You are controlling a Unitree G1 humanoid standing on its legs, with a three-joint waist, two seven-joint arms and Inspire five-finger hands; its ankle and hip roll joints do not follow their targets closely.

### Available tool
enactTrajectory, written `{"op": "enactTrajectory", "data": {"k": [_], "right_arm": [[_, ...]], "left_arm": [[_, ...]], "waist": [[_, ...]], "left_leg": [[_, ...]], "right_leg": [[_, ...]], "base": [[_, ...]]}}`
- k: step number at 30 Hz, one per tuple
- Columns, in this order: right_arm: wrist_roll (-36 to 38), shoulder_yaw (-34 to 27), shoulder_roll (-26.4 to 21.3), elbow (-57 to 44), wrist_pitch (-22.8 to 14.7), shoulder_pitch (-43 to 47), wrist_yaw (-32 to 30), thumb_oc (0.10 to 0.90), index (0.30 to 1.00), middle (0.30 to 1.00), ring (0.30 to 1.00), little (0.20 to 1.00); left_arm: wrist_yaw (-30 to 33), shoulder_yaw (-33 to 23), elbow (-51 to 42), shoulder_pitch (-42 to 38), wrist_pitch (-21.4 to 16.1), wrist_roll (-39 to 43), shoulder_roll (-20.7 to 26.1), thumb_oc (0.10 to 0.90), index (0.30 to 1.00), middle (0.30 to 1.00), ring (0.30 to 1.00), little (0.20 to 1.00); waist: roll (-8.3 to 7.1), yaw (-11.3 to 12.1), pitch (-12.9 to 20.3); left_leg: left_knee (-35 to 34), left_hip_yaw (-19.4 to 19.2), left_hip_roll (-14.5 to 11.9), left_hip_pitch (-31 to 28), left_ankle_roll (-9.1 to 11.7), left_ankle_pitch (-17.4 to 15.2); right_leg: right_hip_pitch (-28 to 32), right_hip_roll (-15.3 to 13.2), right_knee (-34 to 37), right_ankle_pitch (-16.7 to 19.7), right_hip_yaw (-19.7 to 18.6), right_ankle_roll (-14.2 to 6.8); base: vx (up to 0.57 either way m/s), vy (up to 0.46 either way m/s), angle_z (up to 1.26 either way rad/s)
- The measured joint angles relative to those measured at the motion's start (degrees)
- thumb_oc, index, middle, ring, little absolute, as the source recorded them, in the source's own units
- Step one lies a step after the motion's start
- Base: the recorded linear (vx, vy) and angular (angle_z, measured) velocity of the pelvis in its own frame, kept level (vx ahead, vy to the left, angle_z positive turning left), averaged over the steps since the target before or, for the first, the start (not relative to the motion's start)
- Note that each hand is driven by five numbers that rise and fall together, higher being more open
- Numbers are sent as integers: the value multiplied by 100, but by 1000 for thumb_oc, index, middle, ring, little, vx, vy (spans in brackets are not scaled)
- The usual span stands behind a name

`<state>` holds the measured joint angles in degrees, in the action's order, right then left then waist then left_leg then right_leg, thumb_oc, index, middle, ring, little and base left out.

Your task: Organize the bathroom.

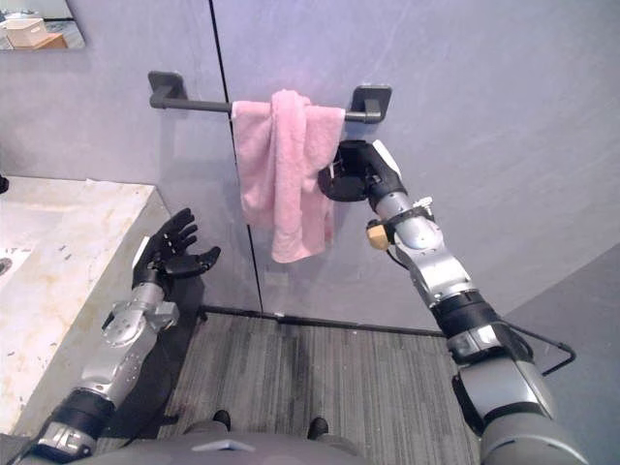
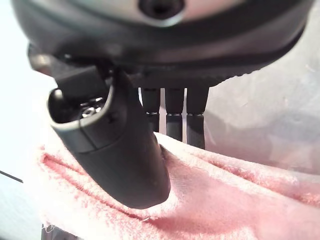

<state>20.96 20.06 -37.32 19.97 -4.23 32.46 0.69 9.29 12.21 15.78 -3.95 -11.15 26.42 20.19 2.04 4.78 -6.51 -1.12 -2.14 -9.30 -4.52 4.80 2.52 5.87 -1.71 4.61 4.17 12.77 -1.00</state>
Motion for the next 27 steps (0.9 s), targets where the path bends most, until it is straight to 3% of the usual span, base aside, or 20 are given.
{"op": "enactTrajectory", "data": {"k": [11, 23, 27], "right_arm": [[-16, 4, 211, -14, -46, 5, 4, 400, 300, 300, 300, 300], [-42, 313, 402, -14, -260, 114, 77, 400, 300, 300, 300, 300], [-171, 376, 392, -14, -267, 183, 128, 400, 300, 300, 300, 300]], "left_arm": [[-3, 1, -3, -26, 1, -2, 34, 800, 900, 900, 900, 900], [-195, 48, -75, -1495, 115, -5, 702, 800, 900, 900, 900, 900], [-306, 51, -67, -1478, 178, -5, 829, 800, 900, 900, 900, 900]], "waist": [[-5, -107, 3], [6, -397, 13], [40, -397, 34]], "left_leg": [[-6, -57, 10, -15, -10, -7], [-25, -220, 1, -117, -10, -7], [-24, -238, 0, -116, -10, -6]], "right_leg": [[-12, -12, 0, -9, -42, -12], [-2, -14, -1, 11, -180, -41], [-13, -7, -1, 13, -191, -44]], "base": [[3, 1, -1], [10, 3, -5], [4, -1, -1]]}}
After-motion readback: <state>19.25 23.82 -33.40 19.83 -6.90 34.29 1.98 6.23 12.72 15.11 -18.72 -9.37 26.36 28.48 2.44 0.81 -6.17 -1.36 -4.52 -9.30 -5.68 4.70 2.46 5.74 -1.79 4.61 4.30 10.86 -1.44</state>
